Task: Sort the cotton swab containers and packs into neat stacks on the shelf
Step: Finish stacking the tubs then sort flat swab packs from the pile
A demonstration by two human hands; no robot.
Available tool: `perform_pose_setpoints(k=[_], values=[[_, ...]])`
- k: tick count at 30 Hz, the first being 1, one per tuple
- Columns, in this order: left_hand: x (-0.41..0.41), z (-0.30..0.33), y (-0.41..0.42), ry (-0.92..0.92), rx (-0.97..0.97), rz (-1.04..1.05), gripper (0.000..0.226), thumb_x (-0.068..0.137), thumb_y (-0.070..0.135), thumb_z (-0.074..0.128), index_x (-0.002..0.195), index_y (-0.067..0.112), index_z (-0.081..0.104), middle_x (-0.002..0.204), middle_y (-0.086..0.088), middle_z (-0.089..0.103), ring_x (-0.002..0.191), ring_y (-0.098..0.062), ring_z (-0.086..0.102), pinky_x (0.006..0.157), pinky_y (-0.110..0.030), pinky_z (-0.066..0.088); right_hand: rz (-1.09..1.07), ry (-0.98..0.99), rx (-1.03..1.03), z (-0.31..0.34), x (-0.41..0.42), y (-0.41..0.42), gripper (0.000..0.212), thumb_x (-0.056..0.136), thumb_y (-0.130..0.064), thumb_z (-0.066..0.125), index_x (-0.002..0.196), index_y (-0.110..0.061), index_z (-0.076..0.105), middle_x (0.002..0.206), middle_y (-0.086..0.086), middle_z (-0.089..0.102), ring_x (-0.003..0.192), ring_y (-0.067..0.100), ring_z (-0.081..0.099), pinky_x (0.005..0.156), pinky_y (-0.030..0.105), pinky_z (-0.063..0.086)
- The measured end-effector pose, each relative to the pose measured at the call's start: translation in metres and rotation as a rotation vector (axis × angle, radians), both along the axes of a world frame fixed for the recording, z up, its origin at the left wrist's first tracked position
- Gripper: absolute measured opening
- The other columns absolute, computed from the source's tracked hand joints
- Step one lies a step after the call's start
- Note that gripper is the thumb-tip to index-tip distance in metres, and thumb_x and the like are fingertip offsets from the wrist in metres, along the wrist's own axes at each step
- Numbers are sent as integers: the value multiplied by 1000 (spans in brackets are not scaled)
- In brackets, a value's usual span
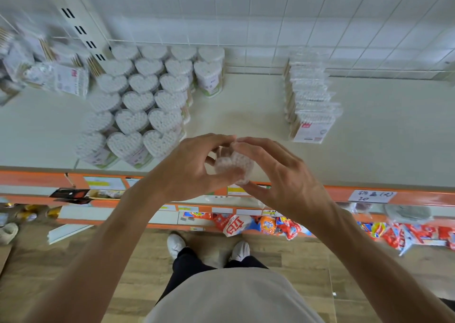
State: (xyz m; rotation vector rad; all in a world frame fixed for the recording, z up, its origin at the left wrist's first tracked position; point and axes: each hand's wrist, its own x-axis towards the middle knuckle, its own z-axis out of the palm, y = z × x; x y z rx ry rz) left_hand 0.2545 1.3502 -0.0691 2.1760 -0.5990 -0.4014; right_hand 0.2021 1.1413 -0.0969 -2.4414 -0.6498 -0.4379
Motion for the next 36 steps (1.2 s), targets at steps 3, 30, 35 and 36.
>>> perform_pose_setpoints(k=[3,30,35,36], values=[[-1,2,2,-22,-15,38,61,85,52,72,137,24,57,125,15,64,117,4,58,89,-19,54,-52,15,-30,1,5,-1,56,82,-28,81,131,-11,62,126,2,64,106,21,67,77,39,59],[57,5,28,-515,125,192,55,88,24,63,142,17,53,140,-1,57,132,-18,50,110,-19,34,-267,224,141,-22,139,47,61,79,-42,81,127,-18,53,116,6,64,95,26,67,78,46,58],[72,6,48,-521,203,250,56,91,24,64,145,20,49,145,3,53,138,-18,44,114,-26,32,-316,217,197,-31,164,58,68,78,-47,78,130,-17,46,119,7,65,98,27,66,77,47,57],[72,4,50,-514,212,250,57,91,25,63,146,21,48,146,3,52,139,-17,43,114,-26,31,-322,213,199,-33,165,60,69,78,-47,79,131,-16,45,120,7,64,99,27,66,79,46,57]])
